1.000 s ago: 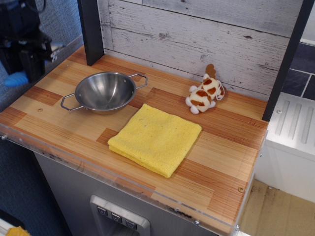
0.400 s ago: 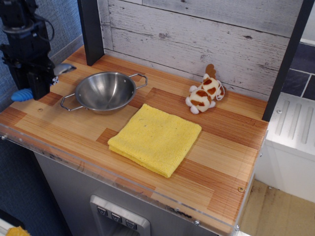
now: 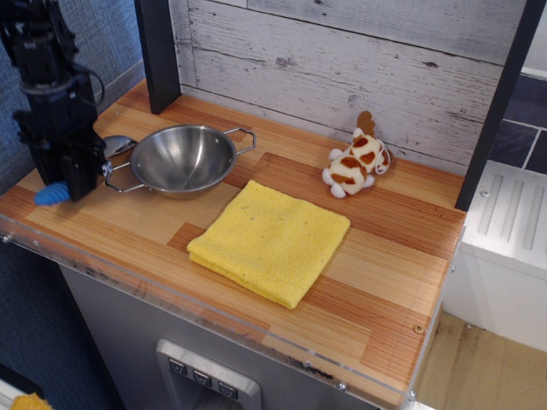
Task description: Move spoon to far left beside the pan
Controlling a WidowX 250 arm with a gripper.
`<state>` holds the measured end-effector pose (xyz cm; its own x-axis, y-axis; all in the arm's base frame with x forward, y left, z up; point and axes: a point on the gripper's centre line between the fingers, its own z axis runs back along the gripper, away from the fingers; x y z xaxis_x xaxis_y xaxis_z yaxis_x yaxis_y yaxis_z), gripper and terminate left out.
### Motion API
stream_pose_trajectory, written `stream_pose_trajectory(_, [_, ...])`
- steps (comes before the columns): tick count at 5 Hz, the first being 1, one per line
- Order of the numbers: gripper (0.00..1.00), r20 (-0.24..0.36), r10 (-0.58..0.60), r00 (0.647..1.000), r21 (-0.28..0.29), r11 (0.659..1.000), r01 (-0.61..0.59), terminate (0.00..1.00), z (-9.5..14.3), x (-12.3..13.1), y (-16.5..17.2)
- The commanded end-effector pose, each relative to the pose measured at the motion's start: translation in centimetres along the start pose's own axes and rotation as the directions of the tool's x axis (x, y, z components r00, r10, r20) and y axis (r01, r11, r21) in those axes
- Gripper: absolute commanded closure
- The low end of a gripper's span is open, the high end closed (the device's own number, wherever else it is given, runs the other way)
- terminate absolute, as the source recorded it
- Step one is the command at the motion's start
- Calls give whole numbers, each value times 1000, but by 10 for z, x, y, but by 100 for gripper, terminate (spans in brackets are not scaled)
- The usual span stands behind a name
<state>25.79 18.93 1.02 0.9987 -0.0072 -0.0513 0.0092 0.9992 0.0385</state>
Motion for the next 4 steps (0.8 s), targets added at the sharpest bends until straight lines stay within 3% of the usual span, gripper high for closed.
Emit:
stream_pose_trajectory(1, [100,24,6,1000,5,1000,-6,0,5,7,-14])
stream_pose_trajectory(2, [0,20,32,999,-4,999,-32,0,7,7,-14])
stream_pose_trajectory(4, [0,19,33,999,-13,999,-33,0,12,8,-16])
